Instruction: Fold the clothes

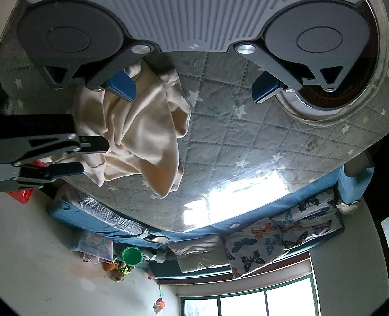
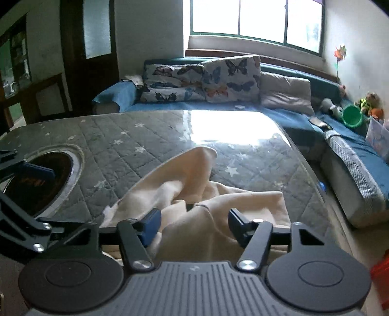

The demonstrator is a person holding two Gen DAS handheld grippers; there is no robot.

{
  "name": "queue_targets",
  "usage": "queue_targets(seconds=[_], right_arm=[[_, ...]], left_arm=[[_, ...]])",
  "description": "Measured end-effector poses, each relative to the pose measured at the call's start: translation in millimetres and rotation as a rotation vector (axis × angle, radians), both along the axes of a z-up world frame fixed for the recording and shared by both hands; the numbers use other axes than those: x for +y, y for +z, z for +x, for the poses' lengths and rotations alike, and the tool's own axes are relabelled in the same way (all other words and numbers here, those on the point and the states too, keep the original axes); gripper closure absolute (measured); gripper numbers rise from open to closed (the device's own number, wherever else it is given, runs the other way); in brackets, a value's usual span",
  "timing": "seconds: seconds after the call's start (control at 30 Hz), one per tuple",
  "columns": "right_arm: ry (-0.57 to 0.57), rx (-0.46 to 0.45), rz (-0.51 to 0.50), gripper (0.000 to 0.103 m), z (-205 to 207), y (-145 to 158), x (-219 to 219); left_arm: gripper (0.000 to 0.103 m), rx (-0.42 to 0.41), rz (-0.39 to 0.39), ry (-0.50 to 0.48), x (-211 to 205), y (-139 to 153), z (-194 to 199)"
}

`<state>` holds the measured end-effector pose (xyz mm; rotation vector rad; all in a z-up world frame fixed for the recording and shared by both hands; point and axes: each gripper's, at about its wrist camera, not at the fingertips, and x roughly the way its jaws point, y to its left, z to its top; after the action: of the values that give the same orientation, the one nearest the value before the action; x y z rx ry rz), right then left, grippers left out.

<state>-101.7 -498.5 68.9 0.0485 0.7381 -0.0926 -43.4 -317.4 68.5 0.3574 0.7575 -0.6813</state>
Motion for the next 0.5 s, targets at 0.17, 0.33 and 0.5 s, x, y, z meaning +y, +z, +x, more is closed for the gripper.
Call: queue_targets(seconds=[0.17, 0.33, 0.5], right_arm=[[0.008, 0.017, 0.045, 0.081, -5, -6, -8], [0.012, -0.005, 0.029, 0.093, -28, -2, -10], [0.008, -0.015, 0.017, 0.095, -64, 2, -13]], left_arm=[[0.001, 0.001, -0.001, -0.009, -3, -1, 1], [0.001, 0.002, 0.003, -0.026, -6, -3, 0], [0.001, 0.002, 0.003, -0.052, -12, -4, -2]])
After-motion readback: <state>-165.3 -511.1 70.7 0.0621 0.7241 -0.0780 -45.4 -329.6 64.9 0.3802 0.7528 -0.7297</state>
